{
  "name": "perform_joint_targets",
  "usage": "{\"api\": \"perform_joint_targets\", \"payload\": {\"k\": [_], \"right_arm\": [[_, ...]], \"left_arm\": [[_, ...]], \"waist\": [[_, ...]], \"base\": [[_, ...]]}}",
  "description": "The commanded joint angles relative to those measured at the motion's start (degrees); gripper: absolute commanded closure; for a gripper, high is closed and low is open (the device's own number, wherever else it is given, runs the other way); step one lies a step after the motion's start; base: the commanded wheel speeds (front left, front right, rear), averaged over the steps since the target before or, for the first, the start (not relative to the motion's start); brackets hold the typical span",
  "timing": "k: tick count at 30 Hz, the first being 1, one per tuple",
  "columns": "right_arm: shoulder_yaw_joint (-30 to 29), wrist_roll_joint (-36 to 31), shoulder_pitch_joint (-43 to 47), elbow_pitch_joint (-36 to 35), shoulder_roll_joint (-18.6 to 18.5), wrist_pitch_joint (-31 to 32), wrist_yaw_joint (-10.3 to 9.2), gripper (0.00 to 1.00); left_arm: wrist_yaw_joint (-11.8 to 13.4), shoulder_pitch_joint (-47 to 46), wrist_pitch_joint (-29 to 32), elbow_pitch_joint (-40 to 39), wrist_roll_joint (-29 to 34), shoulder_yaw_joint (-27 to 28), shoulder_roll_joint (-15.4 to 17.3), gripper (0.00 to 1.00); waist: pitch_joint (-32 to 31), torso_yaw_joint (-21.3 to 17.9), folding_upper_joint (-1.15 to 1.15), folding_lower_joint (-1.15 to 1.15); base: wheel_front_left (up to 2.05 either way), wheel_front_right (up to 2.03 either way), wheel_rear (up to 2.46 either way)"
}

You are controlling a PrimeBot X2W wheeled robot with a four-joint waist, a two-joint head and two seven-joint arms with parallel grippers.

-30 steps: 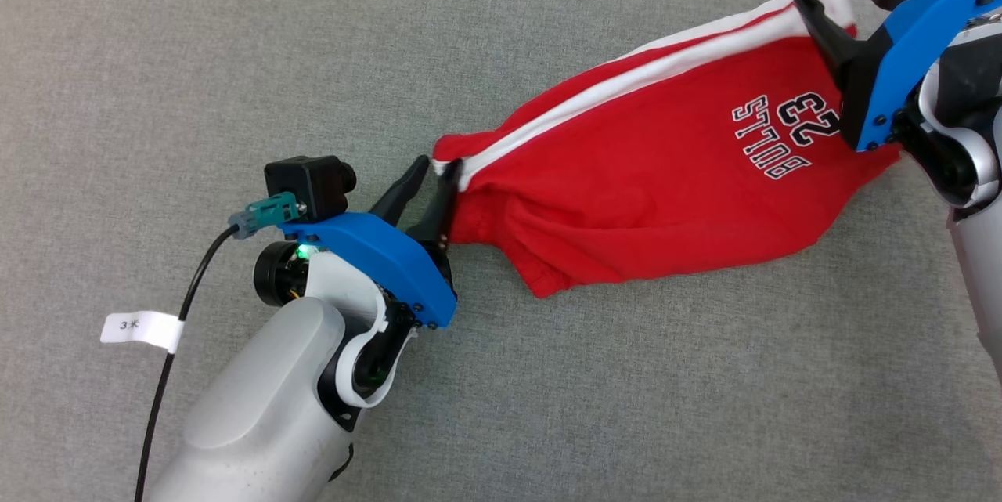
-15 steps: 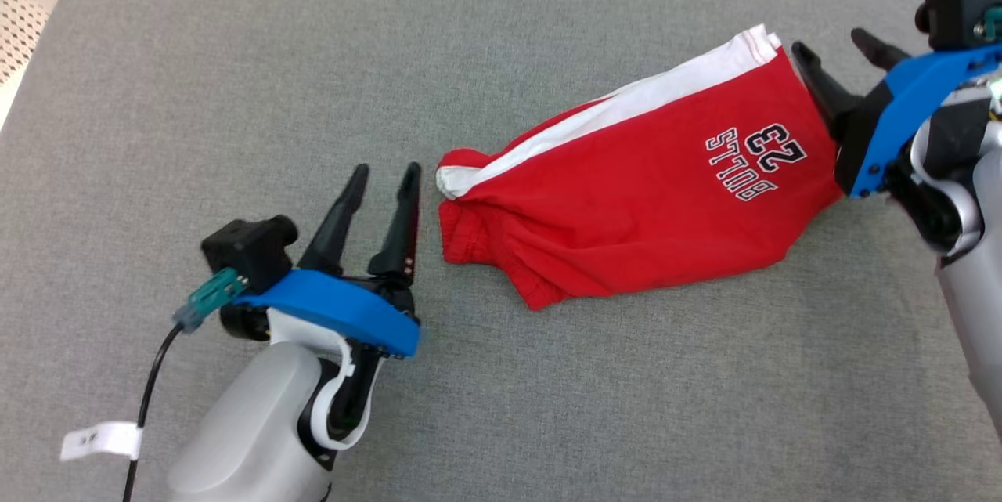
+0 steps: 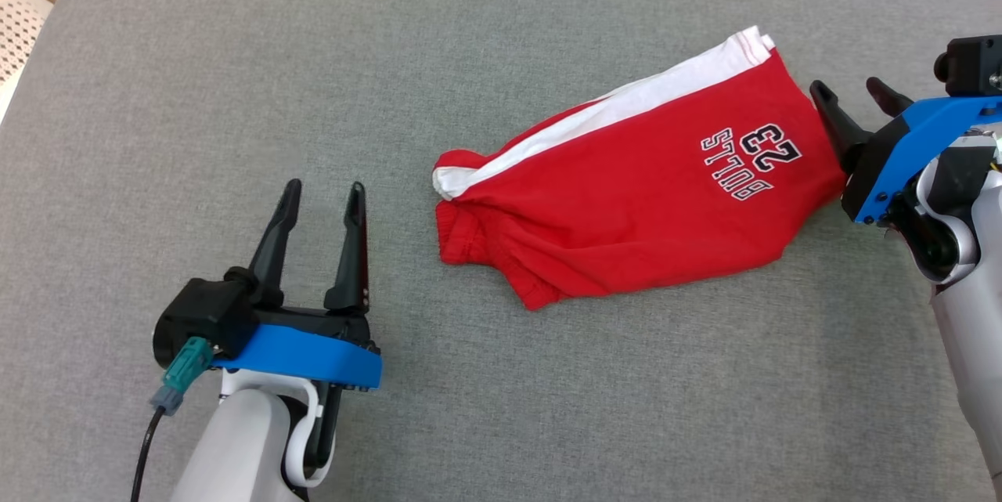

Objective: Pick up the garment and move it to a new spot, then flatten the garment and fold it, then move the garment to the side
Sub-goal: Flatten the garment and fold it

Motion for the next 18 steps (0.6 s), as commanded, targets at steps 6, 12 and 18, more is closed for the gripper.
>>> {"api": "perform_joint_targets", "payload": {"k": [6, 12, 18], "right_arm": [[-2.85, -1.44, -2.83, 6.61, 1.69, -1.4, 0.01, 0.0], [-5.14, -4.31, -5.58, 14.35, 2.53, 0.02, 0.01, 0.0], [-3.85, -5.54, -5.45, 18.82, 4.29, 3.78, 0.08, 0.0]], "left_arm": [[-1.91, 1.3, -0.22, 0.76, 2.84, 2.44, -1.09, 0.0], [-2.53, 2.42, -0.23, 0.6, 3.54, 3.91, -1.77, 0.0], [-2.67, 3.2, -0.23, 0.06, 2.8, 4.05, -2.47, 0.0]], "waist": [[1.32, 1.78, 0.0, 0.01], [1.86, 3.73, 0.0, 0.01], [1.86, 5.05, 0.0, 0.01]], "base": [[0.0, 0.0, 0.0], [0.0, 0.0, 0.0], [0.0, 0.0, 0.0]]}}
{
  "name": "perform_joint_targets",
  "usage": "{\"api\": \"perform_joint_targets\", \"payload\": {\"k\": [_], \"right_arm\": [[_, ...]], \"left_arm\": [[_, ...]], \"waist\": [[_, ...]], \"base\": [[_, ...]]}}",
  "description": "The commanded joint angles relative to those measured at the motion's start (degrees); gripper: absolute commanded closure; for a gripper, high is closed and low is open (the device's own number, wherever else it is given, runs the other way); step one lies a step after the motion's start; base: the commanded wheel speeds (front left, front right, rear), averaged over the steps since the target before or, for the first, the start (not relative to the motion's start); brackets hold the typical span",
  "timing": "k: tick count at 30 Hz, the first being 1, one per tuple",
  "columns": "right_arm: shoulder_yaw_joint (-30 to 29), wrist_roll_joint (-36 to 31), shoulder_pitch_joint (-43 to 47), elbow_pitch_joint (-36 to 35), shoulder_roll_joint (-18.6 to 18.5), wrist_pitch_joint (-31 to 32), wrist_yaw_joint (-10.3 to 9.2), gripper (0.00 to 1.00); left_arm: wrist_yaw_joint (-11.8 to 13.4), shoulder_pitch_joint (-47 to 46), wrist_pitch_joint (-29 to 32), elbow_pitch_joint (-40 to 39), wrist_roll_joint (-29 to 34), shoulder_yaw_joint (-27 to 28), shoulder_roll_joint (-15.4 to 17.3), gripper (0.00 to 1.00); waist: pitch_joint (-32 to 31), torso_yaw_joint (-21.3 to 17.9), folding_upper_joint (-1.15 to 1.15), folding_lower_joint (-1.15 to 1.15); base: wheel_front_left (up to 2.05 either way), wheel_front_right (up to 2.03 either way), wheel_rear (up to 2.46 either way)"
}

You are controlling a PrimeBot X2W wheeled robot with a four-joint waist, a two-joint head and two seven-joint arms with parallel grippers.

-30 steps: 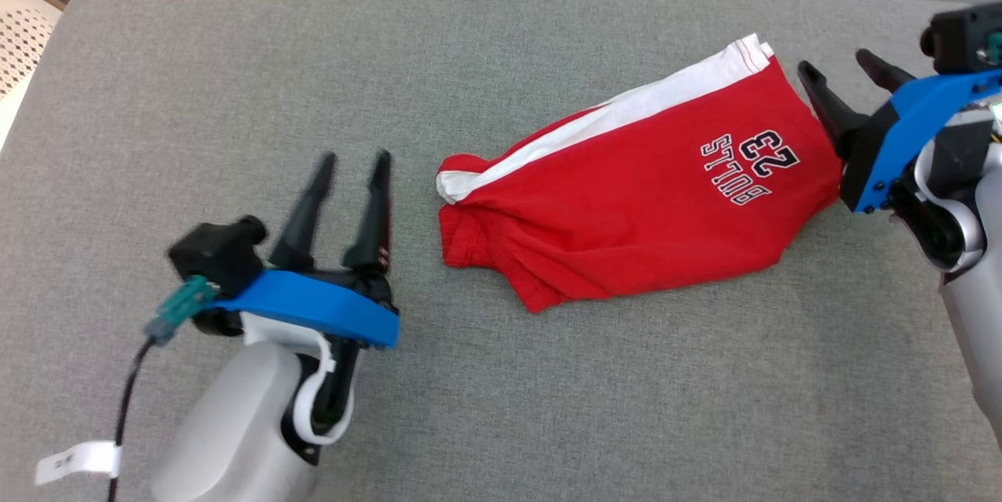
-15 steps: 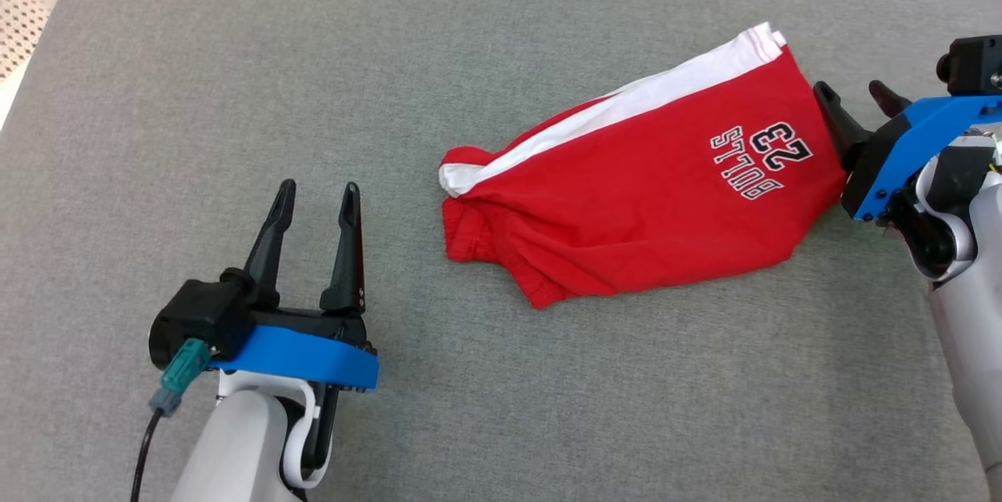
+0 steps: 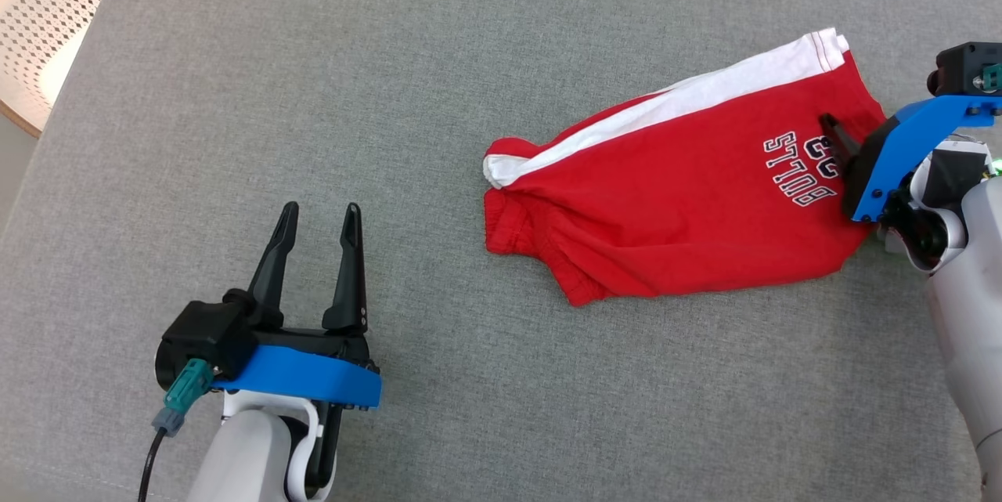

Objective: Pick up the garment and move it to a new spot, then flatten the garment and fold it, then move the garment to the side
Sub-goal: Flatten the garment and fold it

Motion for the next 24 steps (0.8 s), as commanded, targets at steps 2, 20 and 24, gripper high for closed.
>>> {"api": "perform_joint_targets", "payload": {"k": [2, 20, 24], "right_arm": [[0.87, 0.71, 1.84, 1.31, 1.74, 1.2, 0.18, 0.62], [-7.55, -1.83, 12.09, -11.93, -2.89, -4.52, 0.1, 1.0], [-11.35, -5.69, 15.14, -17.32, -2.0, -2.66, 0.1, 1.0]], "left_arm": [[-0.4, 0.66, -0.23, -0.37, -0.17, -0.13, -0.14, 0.0], [-0.42, 4.04, -0.23, -2.58, 0.38, 0.78, 2.34, 0.0], [-0.42, 5.01, -0.23, -3.45, 0.51, 0.99, 2.52, 0.0]], "waist": [[-0.18, 0.04, 0.0, 0.0], [-5.97, -6.22, 0.0, 0.0], [-6.83, -6.93, 0.0, 0.0]], "base": [[0.0, 0.0, 0.0], [0.0, 0.0, 0.0], [0.0, 0.0, 0.0]]}}
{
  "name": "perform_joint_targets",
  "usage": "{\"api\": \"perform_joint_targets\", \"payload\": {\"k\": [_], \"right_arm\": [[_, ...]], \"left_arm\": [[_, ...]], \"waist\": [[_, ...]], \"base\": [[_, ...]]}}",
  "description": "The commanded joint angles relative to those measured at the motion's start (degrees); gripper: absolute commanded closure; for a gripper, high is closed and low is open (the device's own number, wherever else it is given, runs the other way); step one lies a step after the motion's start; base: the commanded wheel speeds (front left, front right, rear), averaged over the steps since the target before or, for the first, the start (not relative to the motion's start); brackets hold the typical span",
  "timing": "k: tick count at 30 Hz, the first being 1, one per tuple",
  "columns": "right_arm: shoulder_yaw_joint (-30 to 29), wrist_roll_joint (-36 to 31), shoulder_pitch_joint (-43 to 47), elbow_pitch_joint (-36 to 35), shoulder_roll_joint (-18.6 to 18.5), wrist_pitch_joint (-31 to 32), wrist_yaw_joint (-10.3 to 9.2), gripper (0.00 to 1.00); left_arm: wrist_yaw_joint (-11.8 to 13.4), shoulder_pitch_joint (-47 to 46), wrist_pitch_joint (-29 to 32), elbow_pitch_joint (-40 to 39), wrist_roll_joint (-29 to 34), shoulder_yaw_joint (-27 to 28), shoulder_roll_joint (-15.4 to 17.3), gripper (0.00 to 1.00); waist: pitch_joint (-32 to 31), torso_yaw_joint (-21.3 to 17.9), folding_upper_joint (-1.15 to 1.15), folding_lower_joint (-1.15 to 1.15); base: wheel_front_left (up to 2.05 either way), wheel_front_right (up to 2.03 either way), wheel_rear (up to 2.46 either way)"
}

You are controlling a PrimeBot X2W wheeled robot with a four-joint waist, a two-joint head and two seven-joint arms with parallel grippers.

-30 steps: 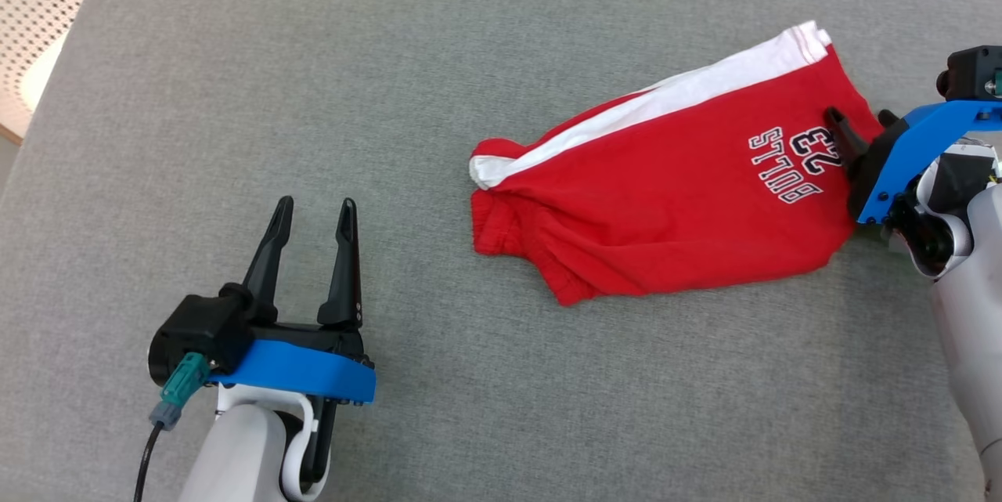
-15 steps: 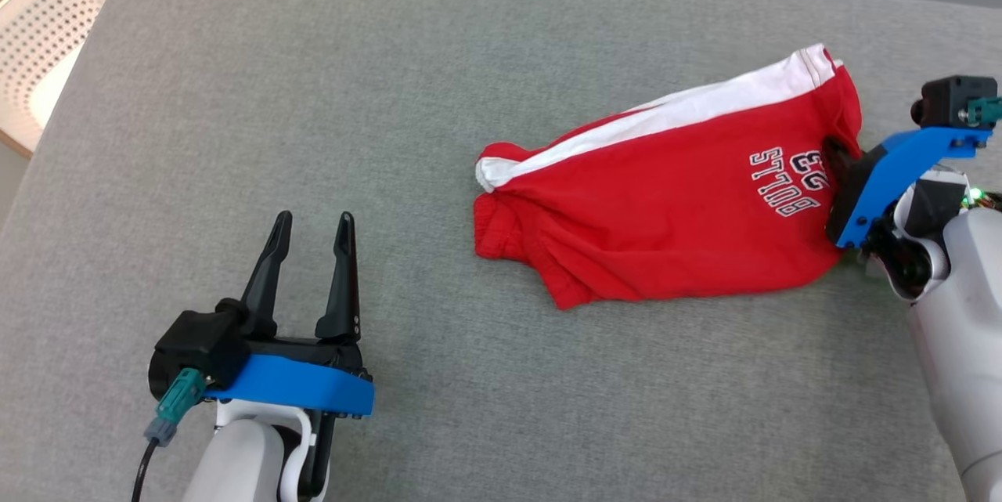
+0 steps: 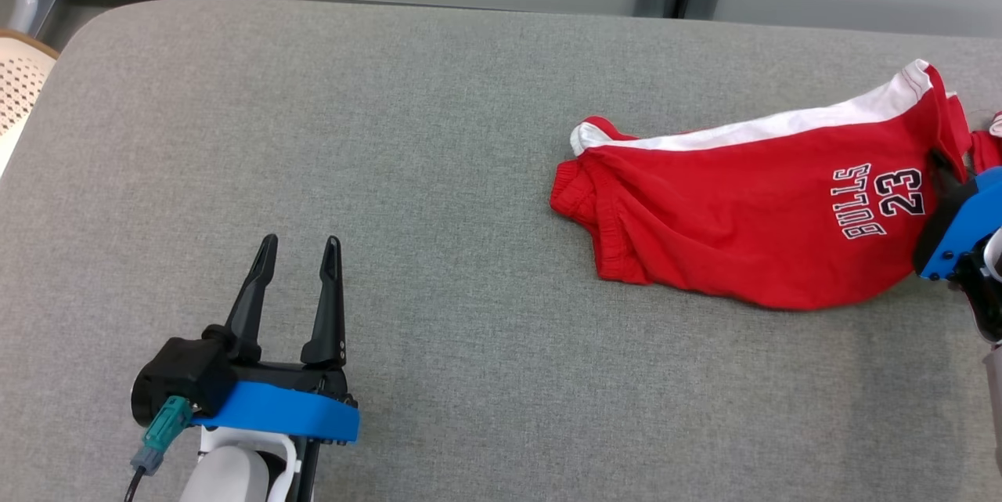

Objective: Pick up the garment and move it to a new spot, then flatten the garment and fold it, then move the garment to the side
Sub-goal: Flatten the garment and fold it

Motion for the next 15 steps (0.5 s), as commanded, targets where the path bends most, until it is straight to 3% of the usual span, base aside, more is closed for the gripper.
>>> {"api": "perform_joint_targets", "payload": {"k": [1, 8, 15], "right_arm": [[-0.59, -0.88, 1.09, -1.61, 0.7, 0.47, 0.01, 1.0], [0.28, -4.86, 2.3, -10.76, 4.47, 5.85, 0.01, 1.0], [8.85, -5.86, 0.35, -15.35, 9.02, 10.88, 0.01, 1.0]], "left_arm": [[-0.41, 0.46, -0.23, -0.29, 0.21, 0.06, 0.37, 0.0], [-0.41, 0.56, -0.23, -0.28, -0.33, -0.57, 0.12, 0.0], [-0.41, 1.0, -0.23, -0.04, -0.63, -1.33, 0.12, 0.0]], "waist": [[-0.35, -0.2, 0.0, 0.0], [-1.13, 0.8, 0.0, 0.0], [-1.92, 2.23, 0.0, 0.0]], "base": [[0.0, 0.0, 0.0], [0.0, 0.0, 0.0], [0.0, 0.0, 0.0]]}}
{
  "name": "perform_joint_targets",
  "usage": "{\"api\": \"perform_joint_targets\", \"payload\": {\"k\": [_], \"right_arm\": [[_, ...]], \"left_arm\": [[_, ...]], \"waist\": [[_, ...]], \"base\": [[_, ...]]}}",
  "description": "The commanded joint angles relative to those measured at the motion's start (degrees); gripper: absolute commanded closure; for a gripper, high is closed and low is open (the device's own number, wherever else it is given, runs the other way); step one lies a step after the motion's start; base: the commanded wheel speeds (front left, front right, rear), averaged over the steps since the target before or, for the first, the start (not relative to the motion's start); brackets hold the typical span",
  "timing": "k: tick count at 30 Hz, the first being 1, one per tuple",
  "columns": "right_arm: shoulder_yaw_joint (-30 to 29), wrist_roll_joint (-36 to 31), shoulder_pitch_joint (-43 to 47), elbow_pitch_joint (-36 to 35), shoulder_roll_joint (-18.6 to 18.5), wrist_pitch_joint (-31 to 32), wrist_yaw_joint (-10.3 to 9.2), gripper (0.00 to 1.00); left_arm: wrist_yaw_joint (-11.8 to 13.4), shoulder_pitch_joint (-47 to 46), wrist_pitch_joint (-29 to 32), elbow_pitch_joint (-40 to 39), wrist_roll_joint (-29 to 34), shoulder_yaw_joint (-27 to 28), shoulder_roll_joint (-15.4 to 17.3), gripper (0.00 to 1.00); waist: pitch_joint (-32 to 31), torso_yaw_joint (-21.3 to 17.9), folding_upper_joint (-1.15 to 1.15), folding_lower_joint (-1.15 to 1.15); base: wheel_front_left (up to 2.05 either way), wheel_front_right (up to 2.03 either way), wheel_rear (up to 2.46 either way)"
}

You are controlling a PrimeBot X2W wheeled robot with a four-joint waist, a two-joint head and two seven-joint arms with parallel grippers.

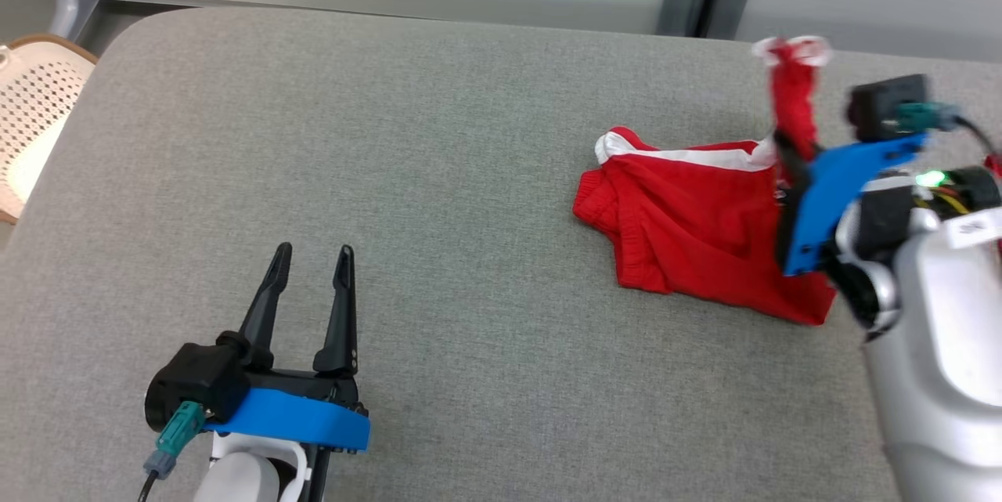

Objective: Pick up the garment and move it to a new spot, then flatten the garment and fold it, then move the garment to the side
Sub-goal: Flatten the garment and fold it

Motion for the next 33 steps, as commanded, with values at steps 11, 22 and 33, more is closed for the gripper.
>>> {"api": "perform_joint_targets", "payload": {"k": [11, 22, 33], "right_arm": [[7.06, 0.9, -4.34, 11.12, 6.02, 0.5, 0.02, 1.0], [14.14, 20.59, -7.34, 15.88, 6.53, -4.2, 0.02, 0.0], [12.93, 18.81, -4.39, 8.85, 2.24, -10.71, 0.02, 0.0]], "left_arm": [[-0.41, 0.83, -0.24, 0.94, -0.83, -1.92, -0.89, 0.0], [-0.42, 1.47, -0.24, 1.18, -1.22, -1.07, -1.29, 0.0], [-0.42, 4.04, -0.24, 0.42, -0.39, 1.53, -0.8, 0.0]], "waist": [[-1.13, 3.49, 0.0, 0.0], [-1.91, 4.42, 0.0, 0.0], [-5.23, -0.44, 0.0, 0.0]], "base": [[0.0, 0.0, 0.0], [0.0, 0.0, 0.0], [0.0, 0.0, 0.0]]}}
